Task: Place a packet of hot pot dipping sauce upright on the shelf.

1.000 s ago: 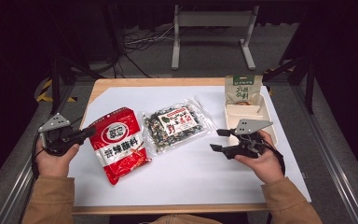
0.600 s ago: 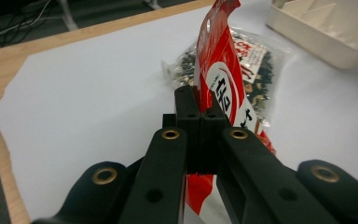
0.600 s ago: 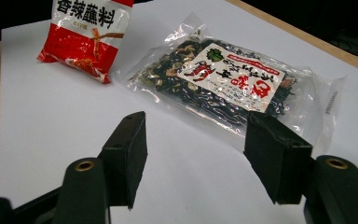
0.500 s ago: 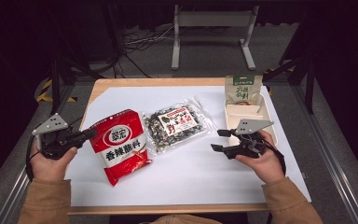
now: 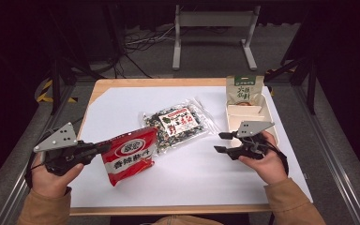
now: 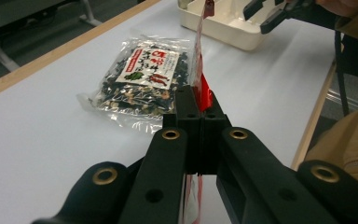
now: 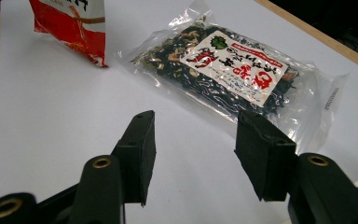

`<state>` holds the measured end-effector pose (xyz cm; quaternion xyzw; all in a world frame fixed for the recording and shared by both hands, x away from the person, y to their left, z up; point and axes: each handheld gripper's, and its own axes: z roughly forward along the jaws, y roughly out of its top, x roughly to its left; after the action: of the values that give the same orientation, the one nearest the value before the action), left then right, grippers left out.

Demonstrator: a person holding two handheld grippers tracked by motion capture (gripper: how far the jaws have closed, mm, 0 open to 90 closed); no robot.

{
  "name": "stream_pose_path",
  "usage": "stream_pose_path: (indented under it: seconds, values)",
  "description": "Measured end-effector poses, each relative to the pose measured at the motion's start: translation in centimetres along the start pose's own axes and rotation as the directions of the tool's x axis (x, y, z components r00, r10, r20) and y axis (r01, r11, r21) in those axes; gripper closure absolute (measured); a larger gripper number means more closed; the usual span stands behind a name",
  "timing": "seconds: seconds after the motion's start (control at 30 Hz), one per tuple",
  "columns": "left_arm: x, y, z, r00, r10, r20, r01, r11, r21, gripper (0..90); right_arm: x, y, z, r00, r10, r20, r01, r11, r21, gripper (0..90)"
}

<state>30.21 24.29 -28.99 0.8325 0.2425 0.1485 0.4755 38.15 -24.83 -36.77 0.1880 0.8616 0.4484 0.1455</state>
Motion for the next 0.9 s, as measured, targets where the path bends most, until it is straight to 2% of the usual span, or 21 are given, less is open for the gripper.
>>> stream_pose_path:
  seconds: [0.17, 0.2, 0.3, 0.37, 0.5, 0.67, 0.8, 0.9]
  values:
    - [-0.8, 0.5, -0.1, 0.9995, 0.025, 0.019, -0.025, 0.9996, -0.012, 90.0, 0.1, 0.1, 0.1, 0.9999, -0.006, -0.015, 0.006, 1.0, 0.002, 48.0]
    - [-0.9, 0.6, -0.1, 0.9989, 0.026, 0.038, -0.025, 0.9995, -0.018, 90.0, 0.2, 0.2, 0.1, 0.9998, -0.007, -0.017, 0.007, 1.0, 0.001, 48.0]
    - [-0.9, 0.6, 0.0, 0.998, 0.026, 0.059, -0.024, 0.9993, -0.027, 90.0, 0.3, 0.2, 0.1, 0.9997, -0.008, -0.024, 0.007, 1.0, -0.005, 48.0]
    - [-0.8, 0.7, 0.1, 0.9951, 0.025, 0.096, -0.02, 0.9985, -0.05, 90.0, 0.4, 0.3, 0.0, 0.9995, -0.008, -0.031, 0.008, 1.0, -0.012, 48.6]
    - [-1.2, 1.1, 0.3, 0.9907, 0.039, 0.131, -0.03, 0.9971, -0.071, 90.0, 0.6, 0.5, -0.1, 0.9993, -0.009, -0.035, 0.008, 1.0, -0.026, 48.3]
    - [-1.6, 1.5, 0.9, 0.9886, 0.052, 0.141, -0.04, 0.9956, -0.085, 90.0, 0.9, 0.8, -0.1, 0.9986, -0.009, -0.053, 0.006, 0.999, -0.047, 45.7]
    - [-2.0, 1.9, 1.7, 0.9877, 0.066, 0.142, -0.051, 0.993, -0.107, 90.0, 1.7, 1.4, 0.3, 0.9969, 0.003, -0.079, -0.01, 0.995, -0.097, 39.4]
    - [-2.1, 2.1, 2.1, 0.9869, 0.072, 0.144, -0.055, 0.9914, -0.119, 90.0, 2.2, 1.8, 0.6, 0.9955, -0.008, -0.095, -0.002, 0.994, -0.105, 38.2]
